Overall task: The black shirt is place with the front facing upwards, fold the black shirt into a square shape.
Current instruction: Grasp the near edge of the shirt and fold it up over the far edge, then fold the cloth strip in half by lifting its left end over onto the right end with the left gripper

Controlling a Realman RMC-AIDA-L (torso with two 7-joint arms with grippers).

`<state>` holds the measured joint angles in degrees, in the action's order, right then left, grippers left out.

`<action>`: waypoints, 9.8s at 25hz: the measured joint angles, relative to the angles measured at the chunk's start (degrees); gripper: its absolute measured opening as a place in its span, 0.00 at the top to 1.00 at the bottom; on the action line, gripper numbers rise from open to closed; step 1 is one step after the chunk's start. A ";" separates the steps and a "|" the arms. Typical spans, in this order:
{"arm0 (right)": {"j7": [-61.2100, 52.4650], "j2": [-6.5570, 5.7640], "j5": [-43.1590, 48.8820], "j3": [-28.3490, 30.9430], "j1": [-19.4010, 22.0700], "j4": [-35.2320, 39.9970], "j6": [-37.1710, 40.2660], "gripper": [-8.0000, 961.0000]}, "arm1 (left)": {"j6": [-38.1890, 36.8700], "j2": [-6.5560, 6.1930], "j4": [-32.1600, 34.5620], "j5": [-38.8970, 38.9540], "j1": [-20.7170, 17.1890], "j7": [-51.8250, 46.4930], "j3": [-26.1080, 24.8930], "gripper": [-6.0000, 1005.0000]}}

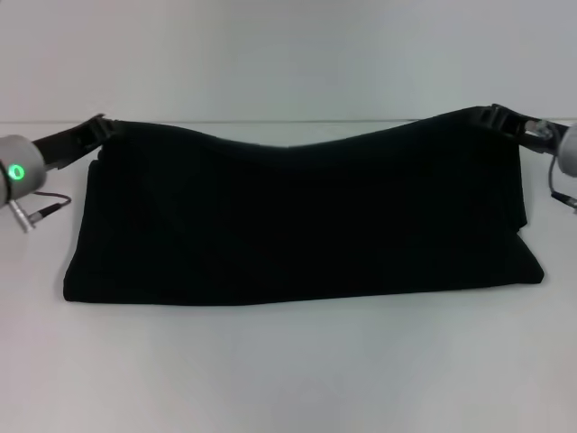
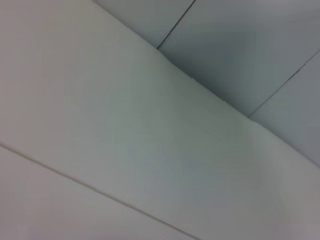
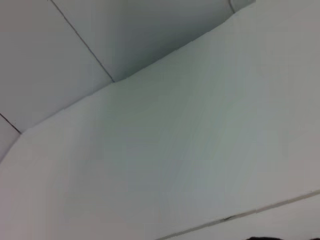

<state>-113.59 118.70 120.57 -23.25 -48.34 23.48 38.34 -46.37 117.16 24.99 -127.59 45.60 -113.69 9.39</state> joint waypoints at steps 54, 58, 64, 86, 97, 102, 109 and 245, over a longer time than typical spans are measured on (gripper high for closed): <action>56.40 1.14 -10.12 -13.08 16.51 -0.83 37.89 0.26 | -40.61 -8.65 7.72 3.03 -20.36 -34.78 15.91 0.11; 57.68 1.15 -10.12 -13.44 16.62 -1.60 36.97 0.25 | -38.90 -8.41 7.52 1.55 -20.58 -36.60 15.68 0.11; 60.73 1.17 -9.92 -16.15 16.65 -2.50 38.08 0.26 | -35.64 -8.39 5.33 0.76 -19.92 -37.61 16.19 0.12; 61.57 1.27 -10.14 -18.94 16.58 -2.74 39.02 0.26 | -28.02 -8.28 2.12 -0.19 -18.70 -39.15 16.28 0.12; 61.57 1.26 -10.19 -18.94 16.70 -2.74 39.75 0.26 | -25.64 -8.20 1.28 -0.20 -17.61 -39.03 17.44 0.12; 61.57 1.26 -10.19 -18.94 16.70 -2.74 39.93 0.26 | -24.34 -7.67 1.28 -0.20 -16.55 -38.81 17.71 0.12; 61.26 1.26 -10.19 -18.94 16.70 -2.74 40.27 0.26 | -23.25 -7.40 1.29 -0.20 -15.05 -38.60 19.16 0.12; 59.65 1.21 -26.80 6.73 9.86 -11.83 11.24 0.26 | -30.88 7.26 -9.58 11.55 5.57 -16.80 35.28 0.96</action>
<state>-53.95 119.91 93.77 -16.52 -38.48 11.65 49.58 -77.25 124.42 15.41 -116.04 51.17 -130.49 44.67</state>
